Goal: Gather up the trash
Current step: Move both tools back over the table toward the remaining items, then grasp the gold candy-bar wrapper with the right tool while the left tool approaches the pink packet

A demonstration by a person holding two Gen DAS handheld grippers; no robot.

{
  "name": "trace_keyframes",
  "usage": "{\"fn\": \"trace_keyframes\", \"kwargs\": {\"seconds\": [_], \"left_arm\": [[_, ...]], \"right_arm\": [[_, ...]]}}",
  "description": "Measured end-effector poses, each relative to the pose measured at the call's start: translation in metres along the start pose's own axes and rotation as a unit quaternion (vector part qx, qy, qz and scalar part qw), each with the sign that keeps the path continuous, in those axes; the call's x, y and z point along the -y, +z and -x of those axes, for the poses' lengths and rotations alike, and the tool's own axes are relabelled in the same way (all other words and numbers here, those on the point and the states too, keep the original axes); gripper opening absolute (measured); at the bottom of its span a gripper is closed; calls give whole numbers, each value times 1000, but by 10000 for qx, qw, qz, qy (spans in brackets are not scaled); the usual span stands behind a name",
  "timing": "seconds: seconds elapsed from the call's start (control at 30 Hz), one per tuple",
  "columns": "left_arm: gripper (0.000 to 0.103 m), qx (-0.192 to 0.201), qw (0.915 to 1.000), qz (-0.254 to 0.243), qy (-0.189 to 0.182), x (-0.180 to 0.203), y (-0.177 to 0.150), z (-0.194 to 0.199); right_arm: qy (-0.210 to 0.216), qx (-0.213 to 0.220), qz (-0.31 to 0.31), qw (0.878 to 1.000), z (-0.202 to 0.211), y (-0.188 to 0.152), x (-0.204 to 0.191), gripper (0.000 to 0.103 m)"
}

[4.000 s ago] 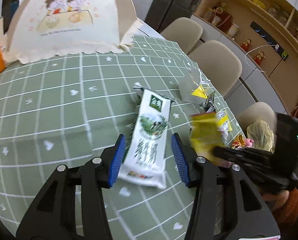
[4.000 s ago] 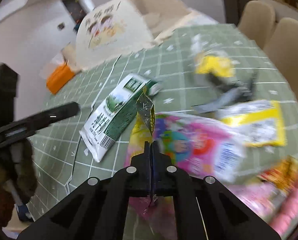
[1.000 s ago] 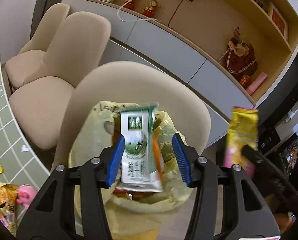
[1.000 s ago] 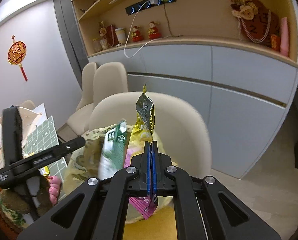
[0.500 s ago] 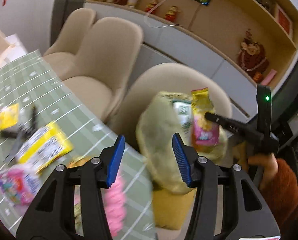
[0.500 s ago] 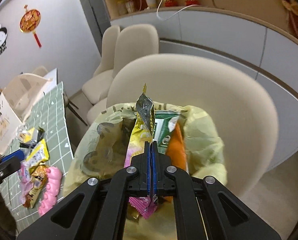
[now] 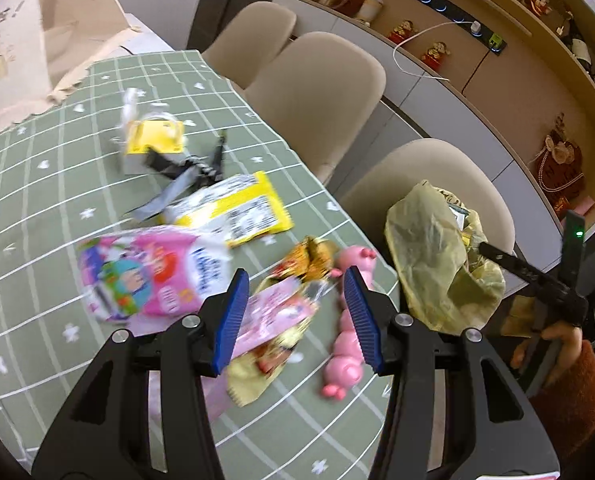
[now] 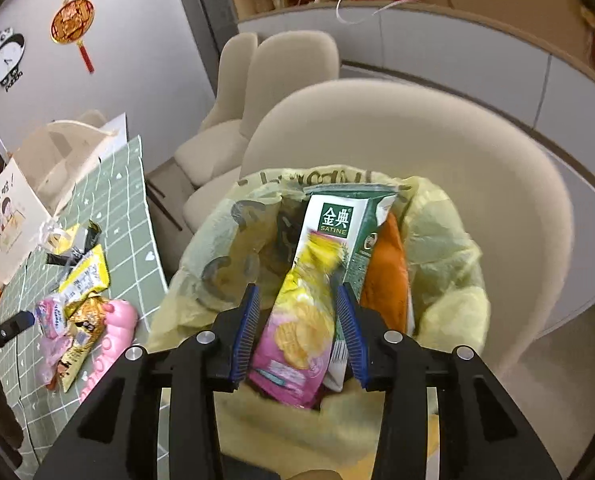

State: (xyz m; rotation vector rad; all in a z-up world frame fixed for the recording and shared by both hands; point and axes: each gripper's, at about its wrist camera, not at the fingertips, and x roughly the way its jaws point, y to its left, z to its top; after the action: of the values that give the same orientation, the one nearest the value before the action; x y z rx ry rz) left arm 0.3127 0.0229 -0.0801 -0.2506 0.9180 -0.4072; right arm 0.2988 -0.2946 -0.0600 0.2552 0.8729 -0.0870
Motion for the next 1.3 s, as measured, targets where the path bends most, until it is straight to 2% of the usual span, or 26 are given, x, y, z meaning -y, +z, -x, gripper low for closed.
{"fn": "trace_keyframes", "kwargs": {"seconds": [0.17, 0.33, 0.47, 0.57, 0.67, 0.77, 0.87, 0.97, 1.2, 1.3], "left_arm": [[47, 153, 9993, 89, 333, -25, -13, 30], [47, 101, 9970, 189, 750, -58, -25, 51], [47, 50, 9951, 176, 974, -79, -31, 63], [47, 61, 9946, 134, 1032, -90, -28, 69], [47, 45, 9945, 144, 1033, -99, -23, 66], [47, -27, 9950, 73, 991, -102, -20, 58], [47, -159, 9963, -54, 847, -103, -19, 45], [47, -293, 9971, -3, 699, -105, -17, 35], [47, -300, 9978, -165, 576, -100, -17, 32], [47, -260, 9979, -201, 565, -100, -21, 36]], "right_arm": [[215, 362, 36, 9991, 38, -13, -21, 39], [583, 613, 44, 9964, 59, -29, -50, 39], [1048, 515, 77, 9931, 50, -41, -80, 49], [1036, 410, 446, 9928, 44, -51, -110, 52], [1017, 335, 782, 9912, 41, -60, -136, 53], [1069, 272, 867, 9901, 41, -67, -148, 53], [1119, 33, 976, 9889, 34, -76, -155, 53], [855, -130, 1202, 9890, 26, -87, -163, 53], [848, -151, 1085, 9904, 17, -98, -180, 53], [588, -301, 1201, 9906, 2, -98, -197, 53]]}}
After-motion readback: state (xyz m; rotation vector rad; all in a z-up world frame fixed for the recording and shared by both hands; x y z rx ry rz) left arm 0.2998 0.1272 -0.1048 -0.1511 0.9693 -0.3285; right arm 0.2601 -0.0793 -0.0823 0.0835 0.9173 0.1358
